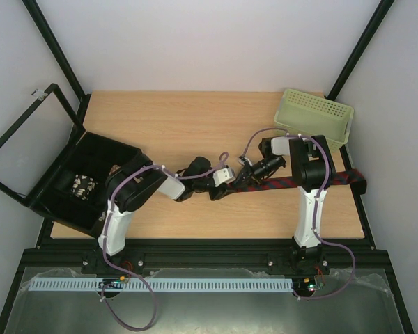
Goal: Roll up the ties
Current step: Roll the tie at the center of the board.
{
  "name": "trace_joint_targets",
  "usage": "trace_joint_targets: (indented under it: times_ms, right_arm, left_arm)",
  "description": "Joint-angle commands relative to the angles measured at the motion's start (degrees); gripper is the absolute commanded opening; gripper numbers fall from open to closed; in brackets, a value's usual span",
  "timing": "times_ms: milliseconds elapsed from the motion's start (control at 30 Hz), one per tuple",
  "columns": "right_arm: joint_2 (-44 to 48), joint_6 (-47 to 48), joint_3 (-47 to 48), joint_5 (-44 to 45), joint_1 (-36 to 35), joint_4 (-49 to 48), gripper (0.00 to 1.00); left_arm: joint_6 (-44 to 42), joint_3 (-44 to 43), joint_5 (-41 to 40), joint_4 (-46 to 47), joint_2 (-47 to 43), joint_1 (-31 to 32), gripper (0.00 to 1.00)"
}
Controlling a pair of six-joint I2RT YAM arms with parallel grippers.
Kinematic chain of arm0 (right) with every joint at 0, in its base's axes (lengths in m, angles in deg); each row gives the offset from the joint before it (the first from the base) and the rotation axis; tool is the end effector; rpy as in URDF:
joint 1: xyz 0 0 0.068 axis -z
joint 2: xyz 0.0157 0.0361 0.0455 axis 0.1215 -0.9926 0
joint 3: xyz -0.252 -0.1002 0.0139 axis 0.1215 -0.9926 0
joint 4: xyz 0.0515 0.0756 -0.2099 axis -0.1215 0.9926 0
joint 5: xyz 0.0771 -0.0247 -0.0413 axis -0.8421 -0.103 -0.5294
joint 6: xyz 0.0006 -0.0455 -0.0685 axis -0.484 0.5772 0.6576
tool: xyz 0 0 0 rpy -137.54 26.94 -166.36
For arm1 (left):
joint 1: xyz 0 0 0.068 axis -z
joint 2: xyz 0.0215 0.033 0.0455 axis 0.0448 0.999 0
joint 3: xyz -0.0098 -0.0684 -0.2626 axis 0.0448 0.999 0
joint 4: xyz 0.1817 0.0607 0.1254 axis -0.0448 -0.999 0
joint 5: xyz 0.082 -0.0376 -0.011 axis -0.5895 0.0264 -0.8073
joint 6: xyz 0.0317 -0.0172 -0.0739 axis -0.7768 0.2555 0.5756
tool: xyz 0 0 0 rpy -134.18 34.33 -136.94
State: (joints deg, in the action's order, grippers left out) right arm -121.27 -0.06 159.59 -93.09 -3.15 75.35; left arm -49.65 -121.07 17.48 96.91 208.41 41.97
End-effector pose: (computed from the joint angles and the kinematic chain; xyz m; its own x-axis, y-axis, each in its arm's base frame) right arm 0.3199 0.1159 0.0875 -0.9675 -0.2521 -0.0191 -0.1629 0.5640 0.8095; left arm 0.2641 -0.3103 0.1076 -0.1125 0.3712 -0.9217 0.9738 0.2257 -0.0280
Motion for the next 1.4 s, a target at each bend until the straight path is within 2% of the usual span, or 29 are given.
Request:
trace_joint_targets:
  times_ms: [0,233,300,367,400,567,667,800,900,1167,1367]
  right_arm:
    - [-5.2,0.3,-1.4,14.9,0.2,-1.9,0.01]
    - [-5.1,1.5,-0.7,14.3,0.2,-1.2,0.01]
    - [-5.0,1.5,-0.6,14.3,0.2,-1.3,0.01]
    - [-5.2,1.4,-0.5,14.4,0.2,-1.3,0.01]
    - [-5.2,1.5,-0.6,14.4,0.2,-1.3,0.01]
    - [-5.7,1.8,-0.5,15.4,0.2,-1.2,0.01]
    - [-5.9,1.8,-0.2,15.6,0.2,-1.0,0.01]
    - [-6.1,1.8,0.1,15.7,0.2,-0.8,0.01]
    - [-6.3,1.8,0.2,15.6,0.2,-0.7,0.01]
    - [-6.4,1.5,0.4,15.2,0.2,-0.5,0.01]
    - [-6.2,1.6,0.1,14.7,0.2,-0.4,0.01]
  left_arm:
    - [-1.8,-1.2,-0.3,-2.1,3.9,1.4,0.43]
    - [-5.7,0.0,-3.1,-9.3,5.8,0.6,0.36]
    - [-5.7,2.2,-2.2,-9.1,4.0,-0.3,0.42]
    - [-5.4,5.2,1.6,-6.8,1.2,-1.9,0.58]
    - [-5.0,6.1,2.9,-6.1,0.0,-2.5,0.62]
    - [-4.1,6.5,4.2,-5.6,-2.0,-4.2,0.65]
    - [-4.1,5.4,4.5,-4.6,-1.7,-4.2,0.62]
    - [-2.5,3.1,5.3,-4.4,-1.3,-4.1,0.48]
    - [-1.1,1.8,6.9,-3.5,-1.9,-3.6,0.41]
    - [1.1,-2.9,5.1,-0.7,1.3,-0.4,0.41]
    - [-1.6,-5.1,1.9,-4.2,6.6,0.3,0.40]
